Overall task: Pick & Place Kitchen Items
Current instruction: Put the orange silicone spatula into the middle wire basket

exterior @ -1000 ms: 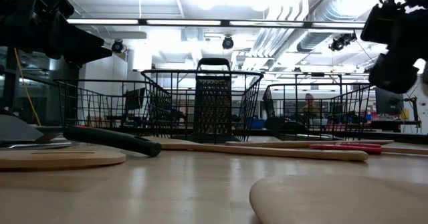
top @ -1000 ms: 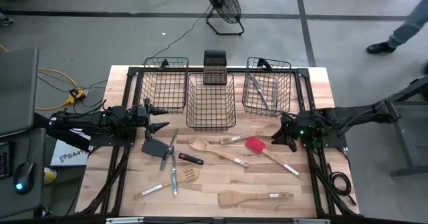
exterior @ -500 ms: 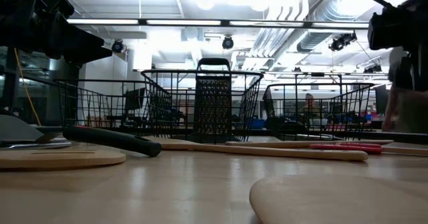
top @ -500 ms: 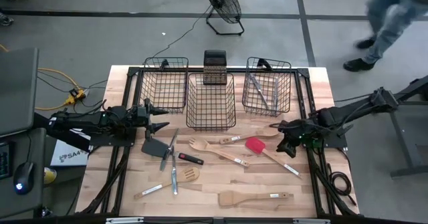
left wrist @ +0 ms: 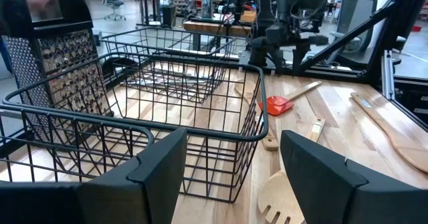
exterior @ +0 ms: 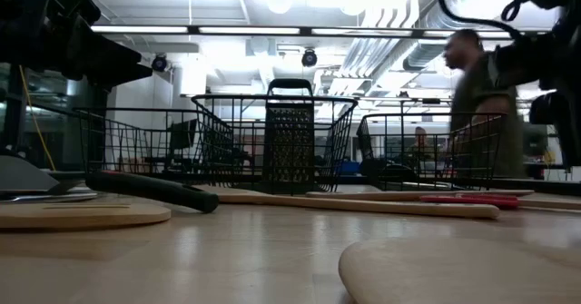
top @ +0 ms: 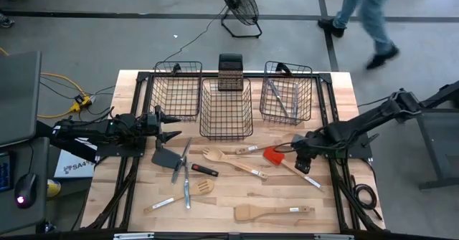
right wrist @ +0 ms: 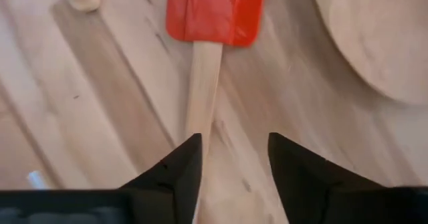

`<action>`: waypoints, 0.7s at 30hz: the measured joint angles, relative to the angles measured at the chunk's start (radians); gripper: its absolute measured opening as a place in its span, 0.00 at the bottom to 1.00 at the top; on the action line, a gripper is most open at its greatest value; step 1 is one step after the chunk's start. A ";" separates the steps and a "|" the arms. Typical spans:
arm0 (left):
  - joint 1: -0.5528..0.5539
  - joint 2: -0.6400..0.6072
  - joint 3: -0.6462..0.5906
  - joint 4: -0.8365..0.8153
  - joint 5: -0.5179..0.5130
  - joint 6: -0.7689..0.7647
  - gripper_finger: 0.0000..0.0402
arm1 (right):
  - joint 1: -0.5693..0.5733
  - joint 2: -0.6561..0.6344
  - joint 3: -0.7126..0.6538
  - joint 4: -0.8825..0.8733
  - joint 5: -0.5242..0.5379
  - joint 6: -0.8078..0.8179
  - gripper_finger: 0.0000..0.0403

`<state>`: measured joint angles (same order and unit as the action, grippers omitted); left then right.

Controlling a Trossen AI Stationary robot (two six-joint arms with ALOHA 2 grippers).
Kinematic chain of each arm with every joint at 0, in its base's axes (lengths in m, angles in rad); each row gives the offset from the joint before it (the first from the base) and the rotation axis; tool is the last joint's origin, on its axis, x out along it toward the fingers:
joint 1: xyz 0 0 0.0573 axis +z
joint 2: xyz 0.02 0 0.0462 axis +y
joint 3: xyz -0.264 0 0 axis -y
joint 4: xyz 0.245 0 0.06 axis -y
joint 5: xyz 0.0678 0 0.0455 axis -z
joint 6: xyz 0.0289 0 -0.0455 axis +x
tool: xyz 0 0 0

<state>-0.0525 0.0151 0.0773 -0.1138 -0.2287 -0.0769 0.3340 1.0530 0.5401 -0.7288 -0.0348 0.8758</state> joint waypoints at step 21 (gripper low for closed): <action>0.000 0.000 0.000 0.000 0.000 0.000 0.59 | -0.026 0.453 0.222 -0.011 0.071 0.018 0.51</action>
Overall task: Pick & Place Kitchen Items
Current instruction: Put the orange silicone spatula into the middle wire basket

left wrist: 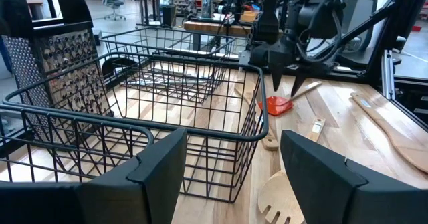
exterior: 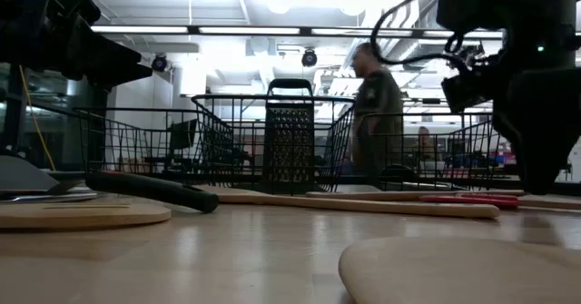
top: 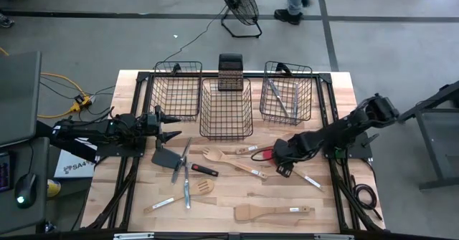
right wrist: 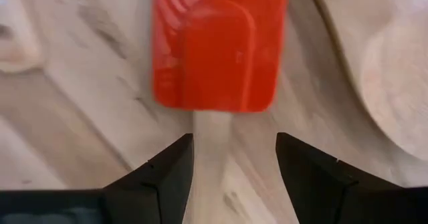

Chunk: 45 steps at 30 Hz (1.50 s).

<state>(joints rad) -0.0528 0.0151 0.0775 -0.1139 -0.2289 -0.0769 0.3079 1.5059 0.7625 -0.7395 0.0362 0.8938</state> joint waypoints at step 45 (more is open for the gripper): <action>0.000 0.000 0.000 0.000 0.000 0.000 0.59 | 0.006 0.056 0.000 0.072 -0.029 0.079 0.50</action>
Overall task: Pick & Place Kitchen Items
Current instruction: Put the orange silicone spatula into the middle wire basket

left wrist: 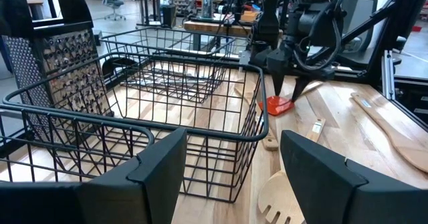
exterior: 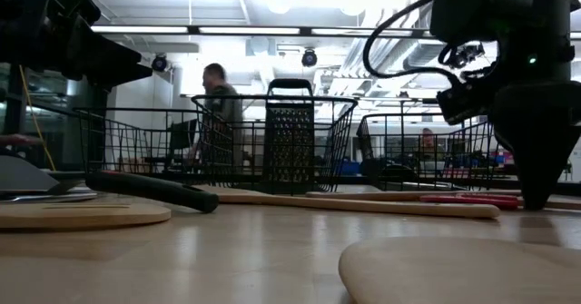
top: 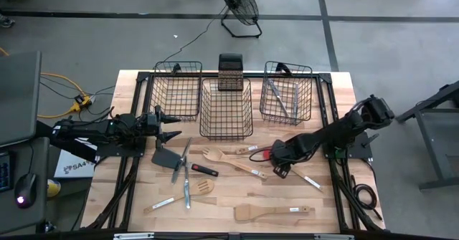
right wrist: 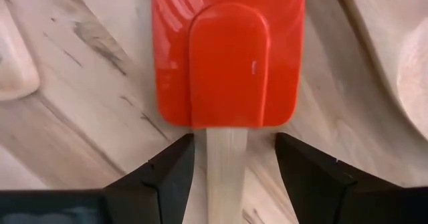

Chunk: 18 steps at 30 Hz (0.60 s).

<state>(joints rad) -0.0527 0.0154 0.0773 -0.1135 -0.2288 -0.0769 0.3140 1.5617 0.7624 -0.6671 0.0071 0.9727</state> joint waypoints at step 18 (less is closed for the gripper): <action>0.000 0.000 0.000 0.000 0.000 0.000 0.59 | 0.000 0.030 0.002 -0.009 -0.014 -0.005 0.18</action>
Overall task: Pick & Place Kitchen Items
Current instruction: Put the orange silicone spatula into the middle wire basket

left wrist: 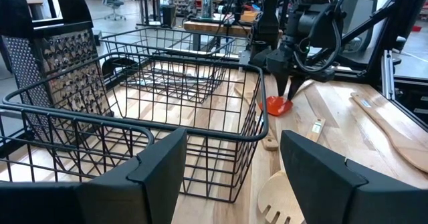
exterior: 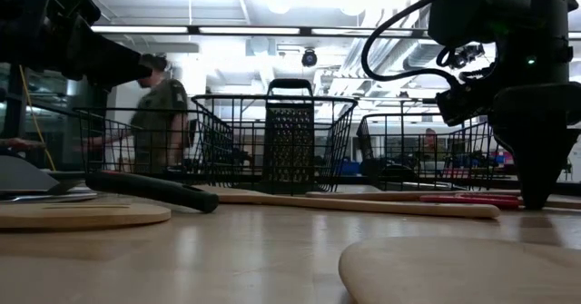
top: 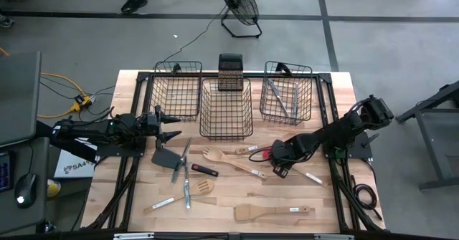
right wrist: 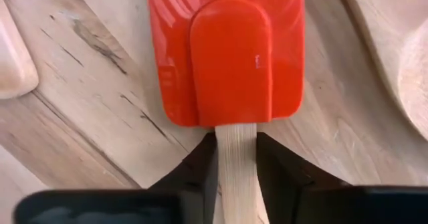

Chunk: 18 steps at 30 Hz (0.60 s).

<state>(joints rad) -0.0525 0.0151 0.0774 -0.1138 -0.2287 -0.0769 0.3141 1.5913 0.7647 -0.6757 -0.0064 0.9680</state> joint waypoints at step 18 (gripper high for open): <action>0.000 0.000 0.000 0.000 0.000 0.000 0.59 | 0.088 -0.300 -0.004 -0.013 -0.023 -0.056 0.16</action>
<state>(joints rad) -0.0525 0.0151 0.0773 -0.1135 -0.2291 -0.0769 0.4022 1.2915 0.7603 -0.6882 -0.0293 0.9119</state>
